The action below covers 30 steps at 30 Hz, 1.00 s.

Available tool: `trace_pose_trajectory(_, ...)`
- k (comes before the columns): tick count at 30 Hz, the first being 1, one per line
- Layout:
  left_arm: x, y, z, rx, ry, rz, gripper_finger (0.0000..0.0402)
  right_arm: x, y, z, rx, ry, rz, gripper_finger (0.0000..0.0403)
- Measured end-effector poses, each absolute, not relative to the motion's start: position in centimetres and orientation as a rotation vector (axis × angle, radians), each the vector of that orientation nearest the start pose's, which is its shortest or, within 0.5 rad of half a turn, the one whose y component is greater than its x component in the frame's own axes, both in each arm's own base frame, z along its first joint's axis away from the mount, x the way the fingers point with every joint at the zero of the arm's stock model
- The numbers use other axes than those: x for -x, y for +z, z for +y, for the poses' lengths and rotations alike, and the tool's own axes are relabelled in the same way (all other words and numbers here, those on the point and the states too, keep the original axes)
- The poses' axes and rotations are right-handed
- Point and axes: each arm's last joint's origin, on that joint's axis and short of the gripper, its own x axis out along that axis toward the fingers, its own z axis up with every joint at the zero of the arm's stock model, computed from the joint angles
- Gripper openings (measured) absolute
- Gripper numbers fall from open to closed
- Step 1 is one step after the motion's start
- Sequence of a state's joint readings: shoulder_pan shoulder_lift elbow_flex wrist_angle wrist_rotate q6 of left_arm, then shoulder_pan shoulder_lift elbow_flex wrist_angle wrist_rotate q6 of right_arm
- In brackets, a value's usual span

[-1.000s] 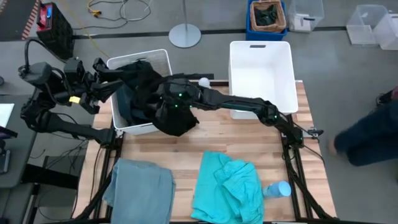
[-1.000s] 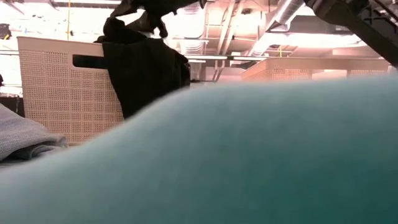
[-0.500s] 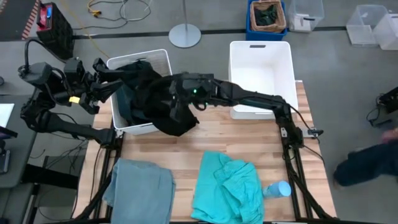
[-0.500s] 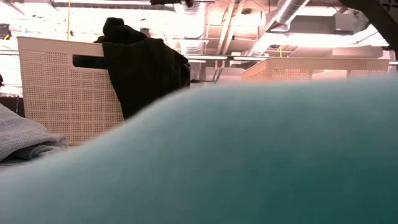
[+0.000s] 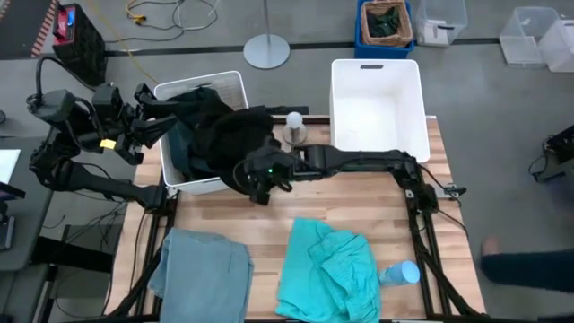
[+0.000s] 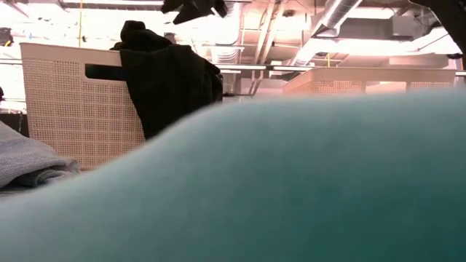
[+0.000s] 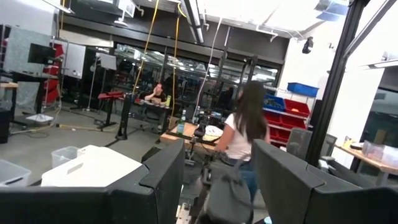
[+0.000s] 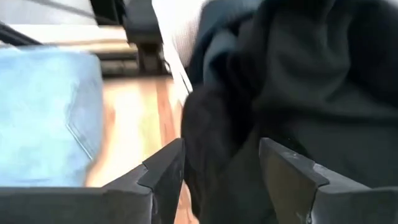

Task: Sort clothes
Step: Put the black shirt into the left white laundry bin

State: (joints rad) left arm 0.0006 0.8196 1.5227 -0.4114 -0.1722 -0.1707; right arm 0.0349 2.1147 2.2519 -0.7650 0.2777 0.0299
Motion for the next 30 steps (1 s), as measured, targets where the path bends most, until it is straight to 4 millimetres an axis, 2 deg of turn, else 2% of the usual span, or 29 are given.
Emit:
trace_pose_trajectory(9, -8.0, 52.8, 0.5, 0.193, 0.146, -0.304, 0.018, -46.6, 34.9, 3.6, 0.049, -0.374, 0.659, 0.0221)
trace_pose_trajectory(15, -8.0, 52.8, 0.5, 0.192, 0.146, -0.304, 0.018, -46.3, 32.9, 4.8, 0.035, -0.485, 0.695, 0.0221)
trace_pose_trajectory(19, -7.9, 52.8, 0.5, 0.192, 0.146, -0.305, 0.018, -45.9, 32.2, 6.1, 0.003, -0.503, 0.681, 0.0222)
trace_pose_trajectory(30, -7.9, 52.8, 0.5, 0.192, 0.134, -0.304, 0.018, -45.8, 27.5, 7.6, -0.147, -0.585, 0.655, 0.0222)
